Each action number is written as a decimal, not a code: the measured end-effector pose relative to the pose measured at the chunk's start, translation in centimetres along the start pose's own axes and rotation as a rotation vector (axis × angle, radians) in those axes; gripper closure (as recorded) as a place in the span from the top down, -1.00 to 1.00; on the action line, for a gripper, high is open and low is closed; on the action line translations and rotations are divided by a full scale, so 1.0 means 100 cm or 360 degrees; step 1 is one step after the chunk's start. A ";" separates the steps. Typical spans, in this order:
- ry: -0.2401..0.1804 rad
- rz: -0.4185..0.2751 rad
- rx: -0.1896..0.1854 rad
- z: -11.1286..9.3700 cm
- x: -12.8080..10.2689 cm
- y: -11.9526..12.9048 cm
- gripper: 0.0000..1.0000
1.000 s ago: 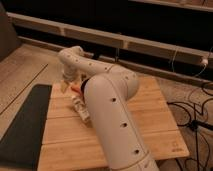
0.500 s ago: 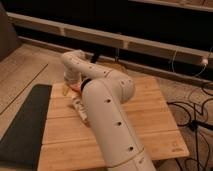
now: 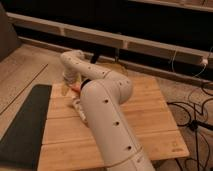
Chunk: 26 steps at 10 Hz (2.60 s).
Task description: Place the pepper on the white sponge
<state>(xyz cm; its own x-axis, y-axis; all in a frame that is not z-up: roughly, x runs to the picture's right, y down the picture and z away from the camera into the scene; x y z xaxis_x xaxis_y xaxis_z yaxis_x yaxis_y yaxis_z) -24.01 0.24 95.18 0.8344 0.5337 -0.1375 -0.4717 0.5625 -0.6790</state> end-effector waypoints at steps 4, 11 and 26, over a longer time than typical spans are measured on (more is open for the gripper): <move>-0.0053 -0.0010 0.0140 -0.009 -0.006 -0.013 0.30; -0.0107 -0.0040 0.0217 0.009 0.017 -0.028 0.30; -0.0043 0.0040 0.0203 0.023 0.049 -0.049 -0.39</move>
<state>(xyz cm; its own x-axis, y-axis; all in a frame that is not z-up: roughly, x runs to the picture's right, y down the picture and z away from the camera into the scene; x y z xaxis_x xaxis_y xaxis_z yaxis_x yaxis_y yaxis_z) -18.27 1.53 99.53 0.8145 0.5647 -0.1329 -0.5266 0.6236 -0.5778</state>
